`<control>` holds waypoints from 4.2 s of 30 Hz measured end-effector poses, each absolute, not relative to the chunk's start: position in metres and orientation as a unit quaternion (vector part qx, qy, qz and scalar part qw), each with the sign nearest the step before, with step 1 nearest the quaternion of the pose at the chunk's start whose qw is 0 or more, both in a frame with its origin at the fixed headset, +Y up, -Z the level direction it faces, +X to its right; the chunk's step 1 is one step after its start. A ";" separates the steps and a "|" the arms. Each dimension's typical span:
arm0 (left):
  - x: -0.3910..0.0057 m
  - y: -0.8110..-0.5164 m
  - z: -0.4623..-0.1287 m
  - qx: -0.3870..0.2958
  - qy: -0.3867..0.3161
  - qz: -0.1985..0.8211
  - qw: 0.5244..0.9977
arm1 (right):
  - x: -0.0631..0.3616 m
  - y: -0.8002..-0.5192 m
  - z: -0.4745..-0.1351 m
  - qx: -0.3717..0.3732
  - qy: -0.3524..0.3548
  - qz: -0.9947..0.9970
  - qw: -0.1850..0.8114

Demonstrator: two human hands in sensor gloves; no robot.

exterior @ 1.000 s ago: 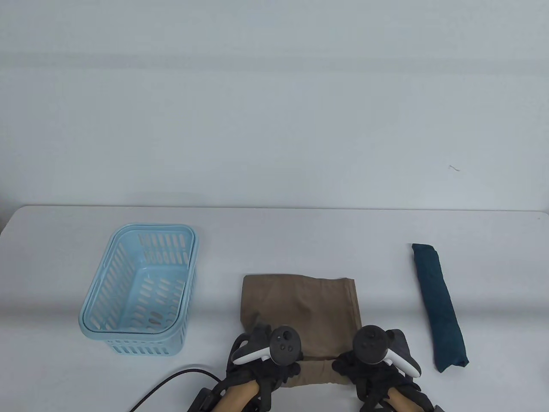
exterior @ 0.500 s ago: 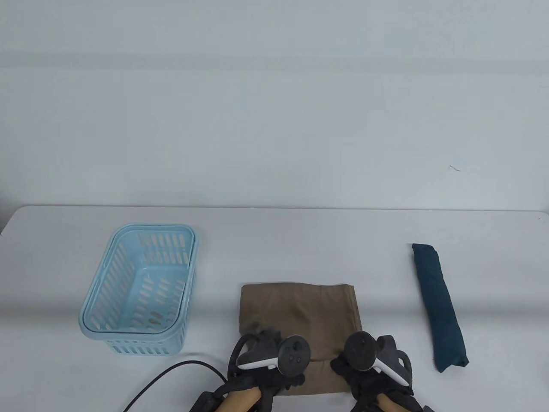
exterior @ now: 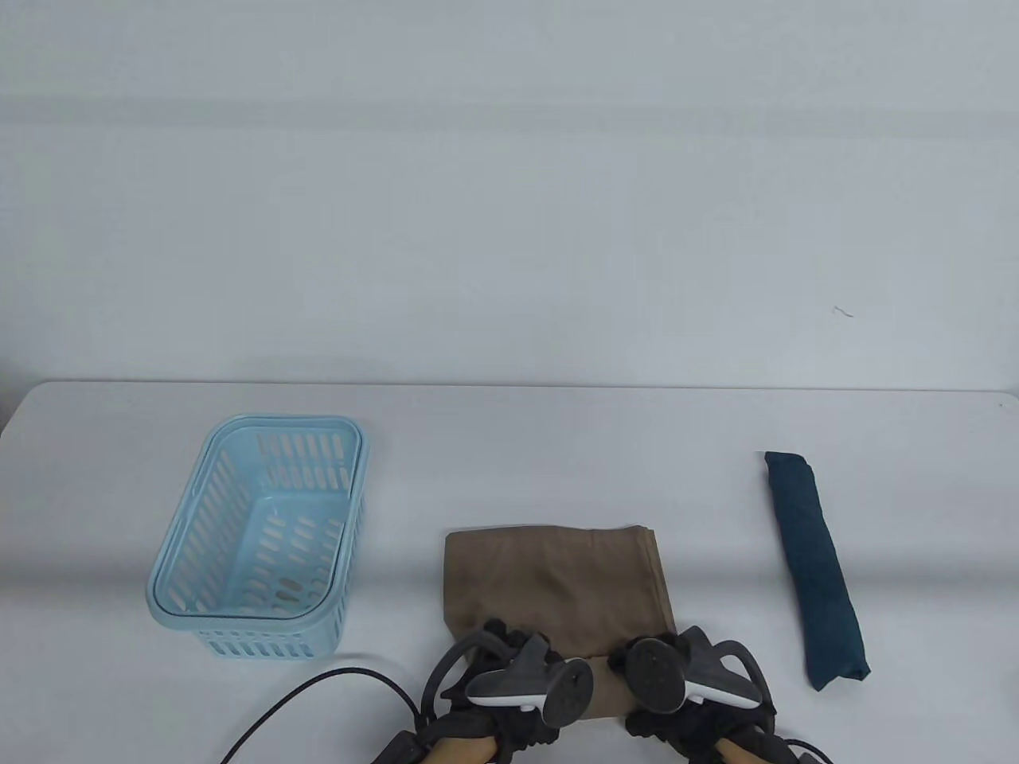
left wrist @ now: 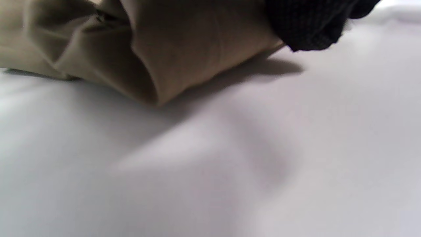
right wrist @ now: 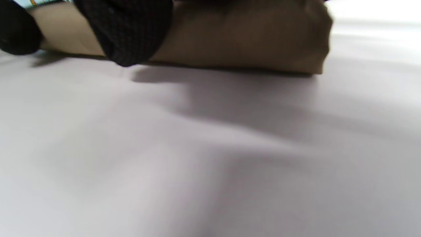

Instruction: Roll shorts into tight roll

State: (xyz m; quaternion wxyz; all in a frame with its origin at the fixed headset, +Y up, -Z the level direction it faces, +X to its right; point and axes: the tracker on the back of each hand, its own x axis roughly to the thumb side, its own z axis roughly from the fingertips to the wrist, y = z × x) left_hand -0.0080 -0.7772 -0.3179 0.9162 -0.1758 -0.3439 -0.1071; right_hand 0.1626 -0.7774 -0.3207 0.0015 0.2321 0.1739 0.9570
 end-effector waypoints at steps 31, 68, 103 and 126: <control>-0.039 -0.718 -0.336 -0.101 -0.321 0.066 0.939 | 0.186 -0.773 -0.339 0.127 0.210 0.945 0.215; -0.047 -0.751 -0.343 -0.210 -0.296 0.078 0.928 | 0.199 -0.765 -0.337 0.152 0.208 0.939 0.227; -0.023 -0.749 -0.323 -0.133 -0.332 -0.071 0.931 | 0.182 -0.745 -0.320 0.226 0.089 0.957 0.162; -0.075 -0.721 -0.345 -0.061 -0.264 0.050 0.961 | 0.167 -0.763 -0.327 0.190 0.153 0.969 0.022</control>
